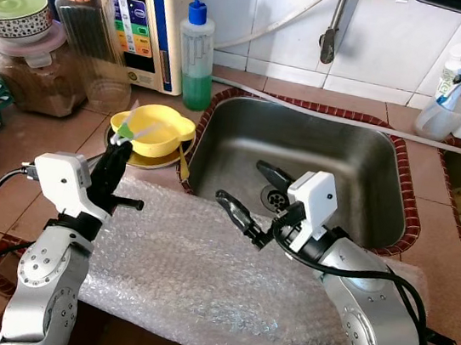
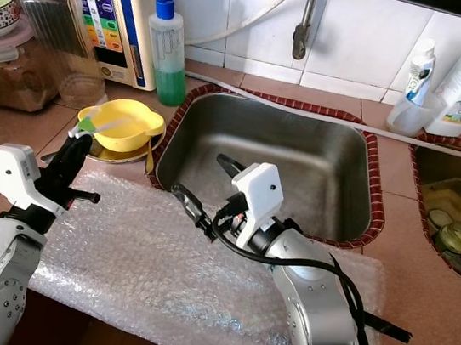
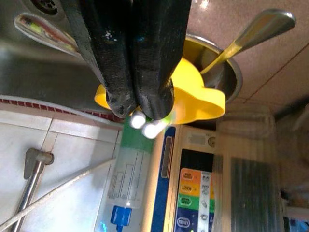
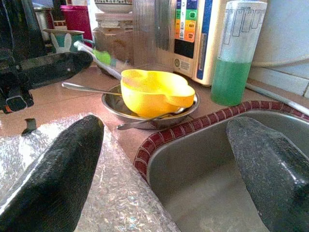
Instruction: Kitchen organization
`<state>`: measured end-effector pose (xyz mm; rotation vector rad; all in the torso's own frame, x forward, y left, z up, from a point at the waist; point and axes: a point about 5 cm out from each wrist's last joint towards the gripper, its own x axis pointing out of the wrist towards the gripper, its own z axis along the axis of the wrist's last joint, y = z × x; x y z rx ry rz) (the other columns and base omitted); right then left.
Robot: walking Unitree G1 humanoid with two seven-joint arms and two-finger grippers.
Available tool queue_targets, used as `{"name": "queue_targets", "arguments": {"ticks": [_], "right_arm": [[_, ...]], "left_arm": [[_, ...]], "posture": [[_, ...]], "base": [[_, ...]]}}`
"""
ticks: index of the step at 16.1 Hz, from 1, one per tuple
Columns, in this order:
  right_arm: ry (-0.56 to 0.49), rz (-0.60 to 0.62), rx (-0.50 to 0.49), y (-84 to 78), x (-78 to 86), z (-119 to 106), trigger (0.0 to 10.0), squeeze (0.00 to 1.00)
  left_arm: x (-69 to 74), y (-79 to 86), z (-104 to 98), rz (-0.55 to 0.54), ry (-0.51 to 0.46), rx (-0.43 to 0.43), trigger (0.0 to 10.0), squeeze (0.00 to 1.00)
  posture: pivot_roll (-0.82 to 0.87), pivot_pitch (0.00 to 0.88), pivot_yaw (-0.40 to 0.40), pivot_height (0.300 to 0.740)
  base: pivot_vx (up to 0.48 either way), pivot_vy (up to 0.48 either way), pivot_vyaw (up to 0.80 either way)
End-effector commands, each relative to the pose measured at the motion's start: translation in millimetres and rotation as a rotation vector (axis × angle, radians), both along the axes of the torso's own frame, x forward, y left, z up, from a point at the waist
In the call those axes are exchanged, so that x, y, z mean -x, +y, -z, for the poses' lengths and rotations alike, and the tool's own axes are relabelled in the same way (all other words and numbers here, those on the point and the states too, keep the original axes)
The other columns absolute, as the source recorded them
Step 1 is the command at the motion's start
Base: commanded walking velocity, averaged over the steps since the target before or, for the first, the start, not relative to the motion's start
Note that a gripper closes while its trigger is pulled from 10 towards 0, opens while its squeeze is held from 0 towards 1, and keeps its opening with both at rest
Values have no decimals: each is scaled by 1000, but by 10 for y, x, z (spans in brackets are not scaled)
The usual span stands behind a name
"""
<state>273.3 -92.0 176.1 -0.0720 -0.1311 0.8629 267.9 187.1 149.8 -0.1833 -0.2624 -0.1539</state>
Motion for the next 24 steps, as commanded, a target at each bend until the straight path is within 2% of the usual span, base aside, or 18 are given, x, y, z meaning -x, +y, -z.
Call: {"name": "queue_targets", "arguments": {"ticks": [1,8,13,14,15,16,21,24], "right_arm": [[-5,-5,-1,11,-20,-8,10000,0],[-24,-10,11,63,-63,4,10000,0],[-34,-11,18,74,-62,10,10000,0],[-36,-13,21,75,-58,11,10000,0],[-37,-14,22,76,-58,13,10000,0],[-39,-14,25,71,-54,14,10000,0],[-41,-11,25,81,-54,18,10000,0],[-44,-12,24,90,-48,21,10000,0]], "left_arm": [[15,10,-91,-4,-34,-20,0,0],[-35,-9,-299,24,-93,-7,0,0],[-30,-22,-284,29,-88,-1,0,0],[-20,-22,-242,26,-75,-3,353,0],[-15,-19,-219,21,-66,0,6980,141],[12,-19,-159,7,-48,11,10000,1000],[48,3,-145,-11,-52,20,10000,1000],[40,27,-13,19,22,-15,10000,1000]], "posture": [[-149,121,45,740],[-142,117,46,740],[-142,117,44,740],[-143,118,41,740],[-143,118,41,740],[-145,123,38,740],[-139,124,40,740],[-140,122,42,740]], "base": [[0,0,0],[0,0,0],[0,0,0],[0,0,0],[0,0,0],[0,0,0],[0,0,0],[0,0,0]]}}
